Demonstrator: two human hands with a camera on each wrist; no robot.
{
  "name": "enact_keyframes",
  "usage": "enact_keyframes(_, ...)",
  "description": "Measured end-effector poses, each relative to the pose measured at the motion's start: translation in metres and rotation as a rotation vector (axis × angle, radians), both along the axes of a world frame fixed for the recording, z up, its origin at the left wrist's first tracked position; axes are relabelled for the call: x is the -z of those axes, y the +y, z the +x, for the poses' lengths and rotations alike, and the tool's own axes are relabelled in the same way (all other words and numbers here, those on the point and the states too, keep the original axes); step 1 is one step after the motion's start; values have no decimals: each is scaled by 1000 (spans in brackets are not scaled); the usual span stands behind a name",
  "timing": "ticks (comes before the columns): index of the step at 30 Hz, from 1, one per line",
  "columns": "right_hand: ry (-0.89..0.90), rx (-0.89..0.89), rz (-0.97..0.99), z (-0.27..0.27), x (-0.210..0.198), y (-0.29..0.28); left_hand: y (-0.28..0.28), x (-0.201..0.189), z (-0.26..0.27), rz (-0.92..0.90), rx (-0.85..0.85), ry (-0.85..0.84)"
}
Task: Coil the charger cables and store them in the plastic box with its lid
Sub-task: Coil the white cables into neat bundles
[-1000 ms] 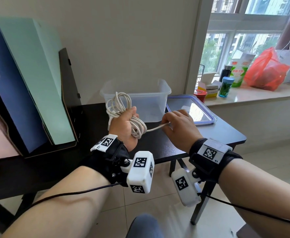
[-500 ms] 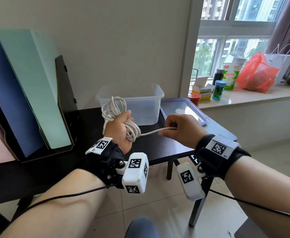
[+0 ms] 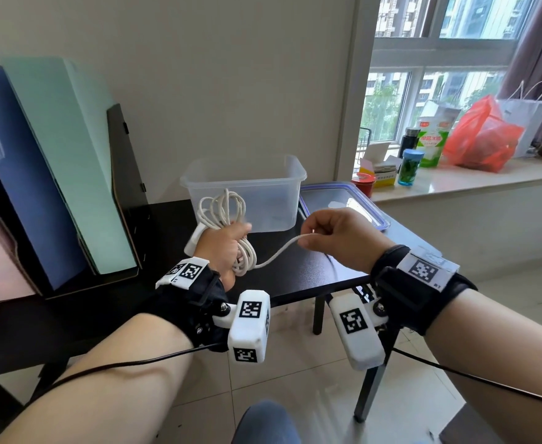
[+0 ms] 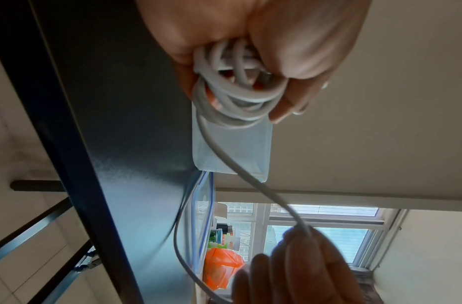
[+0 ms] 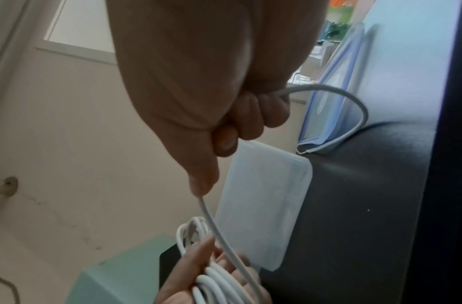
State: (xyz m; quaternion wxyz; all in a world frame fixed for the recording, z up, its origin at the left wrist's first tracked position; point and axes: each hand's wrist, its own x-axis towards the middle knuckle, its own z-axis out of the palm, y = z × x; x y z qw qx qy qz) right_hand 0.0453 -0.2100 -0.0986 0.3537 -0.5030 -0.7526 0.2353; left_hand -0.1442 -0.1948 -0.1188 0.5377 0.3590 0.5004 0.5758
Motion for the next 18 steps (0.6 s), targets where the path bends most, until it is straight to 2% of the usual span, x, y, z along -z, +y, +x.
enact_keyframes(5,64,20,34,-10,-2,4,-11,-2,8,63,107,14)
enact_keyframes(8,133,59,33,-16,-1,3,-13,1,9,127,203,70)
enact_keyframes(13,121,121,89,-31,-3,2,-14,3,12,167,415,214)
enact_keyframes(15,122,132,91,-34,-2,3,-16,3,15,164,379,229)
enact_keyframes(18,30,158,109,-25,1,5,-18,4,16,139,277,207)
